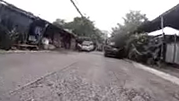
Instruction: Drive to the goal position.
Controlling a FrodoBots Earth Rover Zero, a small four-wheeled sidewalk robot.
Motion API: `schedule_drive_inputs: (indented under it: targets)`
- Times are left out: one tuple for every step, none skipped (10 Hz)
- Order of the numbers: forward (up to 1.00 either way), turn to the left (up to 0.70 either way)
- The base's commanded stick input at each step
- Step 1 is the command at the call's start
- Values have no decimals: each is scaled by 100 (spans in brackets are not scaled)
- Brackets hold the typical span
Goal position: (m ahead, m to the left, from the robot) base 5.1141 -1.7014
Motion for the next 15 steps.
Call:
schedule_drive_inputs:
  targets:
    - [100,0]
    - [100,0]
    - [100,0]
    - [100,0]
    - [100,-18]
    - [100,-27]
    - [100,-27]
    - [100,-27]
    - [100,-27]
    - [100,-27]
    - [100,-27]
    - [100,-27]
    - [100,-27]
    - [100,-24]
    - [100,-9]
